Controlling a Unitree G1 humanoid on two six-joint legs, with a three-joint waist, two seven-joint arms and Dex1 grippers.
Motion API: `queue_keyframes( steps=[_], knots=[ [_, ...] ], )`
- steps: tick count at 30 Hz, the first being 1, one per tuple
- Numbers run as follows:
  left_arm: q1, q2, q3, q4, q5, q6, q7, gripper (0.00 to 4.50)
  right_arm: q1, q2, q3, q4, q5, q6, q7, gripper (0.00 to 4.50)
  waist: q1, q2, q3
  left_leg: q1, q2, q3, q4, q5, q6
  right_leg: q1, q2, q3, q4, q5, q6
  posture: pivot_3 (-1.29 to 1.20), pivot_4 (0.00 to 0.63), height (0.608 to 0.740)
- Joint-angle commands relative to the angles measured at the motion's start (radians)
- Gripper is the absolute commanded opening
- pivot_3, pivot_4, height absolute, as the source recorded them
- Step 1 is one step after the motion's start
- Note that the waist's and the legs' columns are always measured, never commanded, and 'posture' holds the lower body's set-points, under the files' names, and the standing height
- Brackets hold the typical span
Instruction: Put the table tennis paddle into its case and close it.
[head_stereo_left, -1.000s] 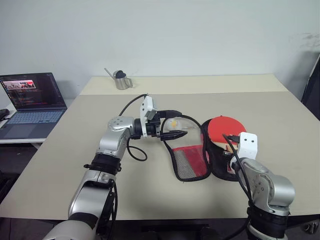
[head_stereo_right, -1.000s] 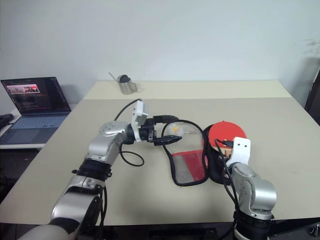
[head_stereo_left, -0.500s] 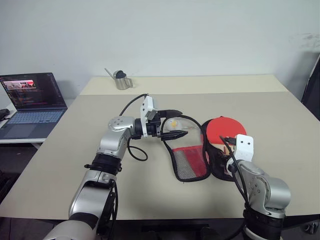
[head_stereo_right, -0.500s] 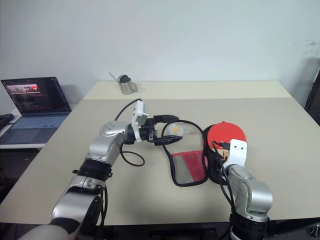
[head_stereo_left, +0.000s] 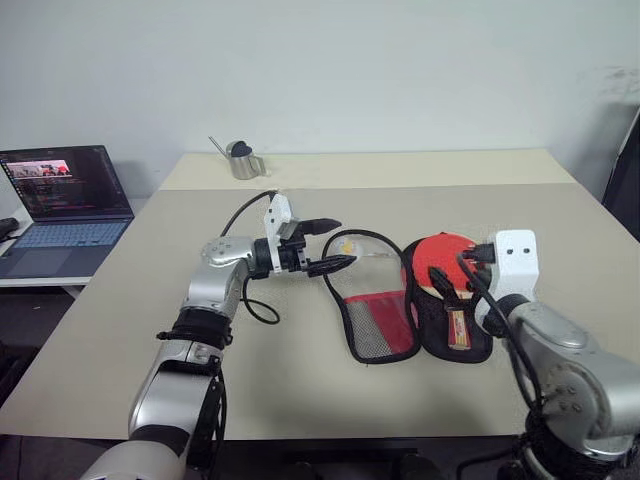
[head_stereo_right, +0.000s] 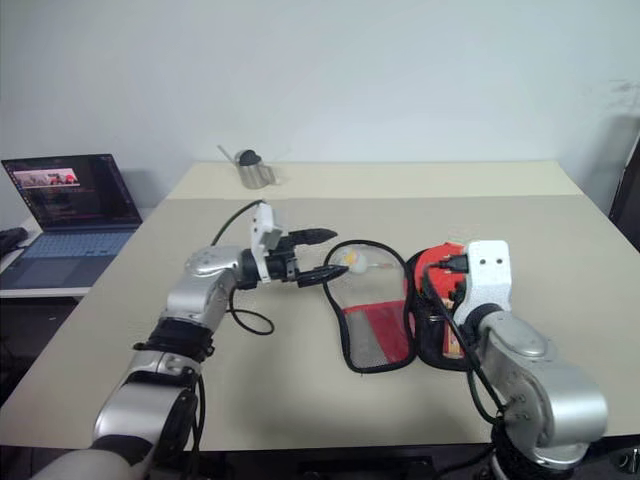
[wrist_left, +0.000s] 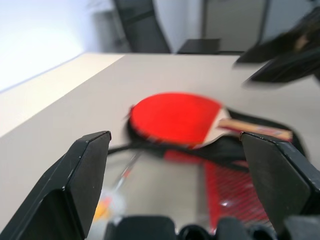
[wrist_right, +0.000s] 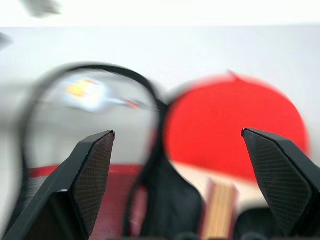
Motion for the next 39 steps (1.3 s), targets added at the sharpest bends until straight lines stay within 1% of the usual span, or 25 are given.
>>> queue_keyframes(
  steps=[1, 4, 7, 8, 10, 13, 15, 20, 24, 32, 34, 39],
  knots=[
    [-0.02, 0.01, 0.028, 0.064, 0.033, -0.077, 0.046, 4.5, -0.013, -0.138, -0.08, -0.042, 0.118, 0.002, 0.184, 4.46, 0.001, 0.0, 0.0, 0.0, 0.0, 0.0, 0.0, 0.0, 0.0, 0.0, 0.0, 0.0, 0.0, 0.0, 0.0, 0.0, 0.15, 0.74],
    [-0.026, 0.013, 0.023, 0.114, 0.055, -0.12, 0.053, 4.5, -0.04, -0.242, -0.174, -0.013, 0.191, 0.015, 0.291, 4.46, 0.003, -0.001, 0.001, -0.001, -0.001, 0.001, 0.0, 0.0, 0.0, 0.0, -0.001, 0.0, -0.001, 0.0, 0.0, 0.0, 0.15, 0.74],
    [-0.033, 0.009, 0.025, 0.136, 0.059, -0.139, 0.052, 4.5, -0.006, -0.339, -0.204, 0.061, 0.162, -0.021, 0.286, 4.46, 0.005, -0.002, 0.001, -0.001, -0.001, 0.001, 0.0, 0.0, 0.0, 0.0, -0.001, 0.0, -0.001, 0.0, 0.001, 0.0, 0.15, 0.74],
    [-0.032, 0.006, 0.026, 0.135, 0.058, -0.14, 0.051, 4.5, 0.022, -0.343, -0.199, 0.074, 0.152, -0.023, 0.273, 4.46, 0.006, -0.002, 0.001, -0.001, -0.001, 0.001, 0.0, 0.0, 0.0, 0.0, -0.001, 0.0, -0.001, 0.0, 0.001, 0.0, 0.15, 0.74],
    [-0.027, 0.002, 0.025, 0.127, 0.056, -0.14, 0.048, 4.5, 0.061, -0.308, -0.179, 0.087, 0.129, -0.011, 0.222, 4.46, 0.006, -0.003, 0.0, -0.001, 0.0, 0.001, 0.0, 0.0, 0.0, 0.0, -0.001, -0.001, -0.001, 0.0, 0.0, 0.0, 0.15, 0.74],
    [-0.024, 0.001, 0.025, 0.122, 0.054, -0.138, 0.044, 4.5, 0.08, -0.197, -0.149, 0.087, 0.075, 0.012, 0.109, 4.46, 0.002, -0.002, 0.0, -0.001, 0.0, 0.002, 0.0, 0.0, 0.0, -0.001, -0.001, 0.0, -0.001, 0.0, 0.0, 0.0, 0.15, 0.74],
    [-0.025, 0.001, 0.027, 0.121, 0.053, -0.137, 0.043, 4.5, 0.116, -0.117, -0.103, 0.07, 0.042, 0.003, 0.042, 4.46, 0.002, -0.002, 0.0, -0.001, 0.001, 0.001, 0.0, 0.0, 0.0, -0.001, 0.0, 0.0, 0.0, 0.0, 0.0, 0.0, 0.15, 0.74],
    [-0.025, -0.003, 0.024, 0.104, 0.046, -0.129, 0.027, 4.5, 0.177, -0.019, -0.008, 0.075, -0.005, -0.052, -0.044, 4.46, 0.003, -0.002, 0.0, -0.001, 0.0, 0.001, 0.0, 0.0, 0.0, -0.001, -0.001, 0.0, 0.0, 0.0, 0.0, 0.0, 0.15, 0.74],
    [-0.023, -0.009, 0.019, 0.078, 0.031, -0.108, -0.01, 4.5, 0.205, -0.004, 0.023, 0.115, -0.034, -0.108, -0.07, 4.46, 0.003, -0.002, 0.0, -0.001, 0.0, 0.001, 0.0, 0.0, 0.0, -0.001, -0.001, 0.0, -0.001, 0.0, 0.001, 0.0, 0.15, 0.74],
    [0.013, 0.006, -0.005, -0.115, -0.047, 0.043, -0.173, 4.5, 0.231, -0.014, 0.067, 0.229, -0.075, -0.217, -0.085, 4.46, 0.0, -0.002, 0.0, -0.001, 0.0, 0.001, 0.0, 0.0, 0.0, -0.001, -0.001, 0.0, 0.0, 0.0, 0.0, 0.0, 0.15, 0.74],
    [0.016, 0.01, -0.007, -0.148, -0.052, 0.065, -0.187, 4.5, 0.232, -0.014, 0.082, 0.251, -0.081, -0.239, -0.087, 4.46, -0.001, -0.002, 0.0, -0.001, 0.0, 0.001, 0.0, 0.0, 0.0, -0.001, 0.0, 0.0, 0.0, 0.0, 0.0, 0.0, 0.15, 0.74],
    [0.003, 0.002, 0.005, -0.152, -0.043, 0.073, -0.168, 4.5, 0.226, -0.033, 0.119, 0.295, -0.098, -0.29, -0.093, 4.46, -0.001, -0.002, 0.0, 0.0, 0.0, 0.001, 0.0, 0.0, 0.0, 0.0, 0.0, 0.0, 0.0, 0.0, 0.0, 0.0, 0.15, 0.74]
  ],
)
